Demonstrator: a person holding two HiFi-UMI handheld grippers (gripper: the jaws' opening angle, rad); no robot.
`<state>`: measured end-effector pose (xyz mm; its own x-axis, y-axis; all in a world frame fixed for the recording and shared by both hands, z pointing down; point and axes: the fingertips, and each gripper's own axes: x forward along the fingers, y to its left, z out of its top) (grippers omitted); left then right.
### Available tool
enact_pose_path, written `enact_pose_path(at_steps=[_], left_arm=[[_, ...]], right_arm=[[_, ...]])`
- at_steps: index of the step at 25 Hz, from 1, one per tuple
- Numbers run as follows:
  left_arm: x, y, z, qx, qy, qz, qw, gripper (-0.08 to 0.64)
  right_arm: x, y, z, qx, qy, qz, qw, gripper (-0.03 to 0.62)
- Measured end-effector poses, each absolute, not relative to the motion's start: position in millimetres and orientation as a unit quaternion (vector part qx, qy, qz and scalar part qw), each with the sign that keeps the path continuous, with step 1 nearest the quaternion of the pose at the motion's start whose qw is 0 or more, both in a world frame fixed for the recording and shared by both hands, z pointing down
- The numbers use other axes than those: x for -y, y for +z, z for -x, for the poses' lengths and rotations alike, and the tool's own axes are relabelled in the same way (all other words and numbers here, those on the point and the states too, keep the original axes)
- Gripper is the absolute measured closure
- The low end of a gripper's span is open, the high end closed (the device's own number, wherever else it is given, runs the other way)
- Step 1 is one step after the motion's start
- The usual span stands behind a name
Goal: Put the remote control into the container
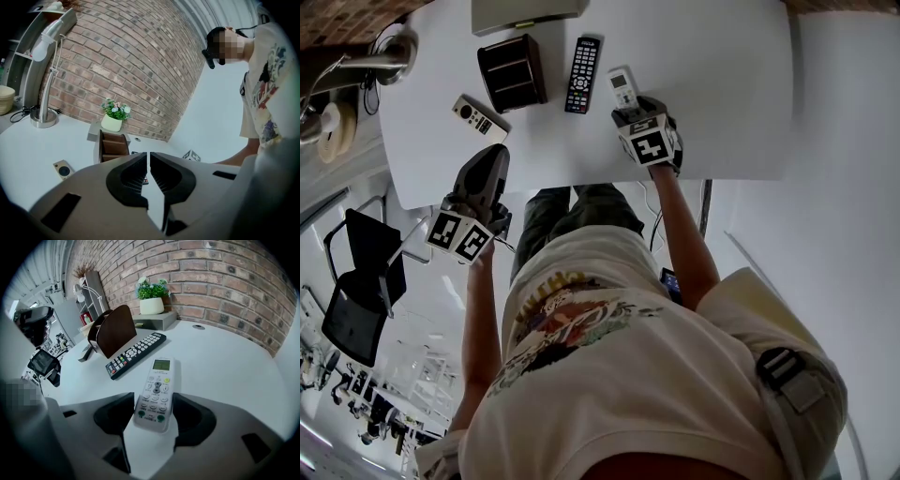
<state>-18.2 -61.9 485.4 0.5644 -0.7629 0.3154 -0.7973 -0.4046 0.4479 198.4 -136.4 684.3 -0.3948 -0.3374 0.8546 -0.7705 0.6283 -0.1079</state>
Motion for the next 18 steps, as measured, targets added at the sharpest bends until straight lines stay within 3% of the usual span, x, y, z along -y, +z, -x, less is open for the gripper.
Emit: enact_pose_path(at_steps=[18], left_arm=[[57,471,29,0.493,0.015,-0.827,0.270,0.554]], right_arm=[[143,683,-202,0.791,0.270,-0.352,0.422,0.353]])
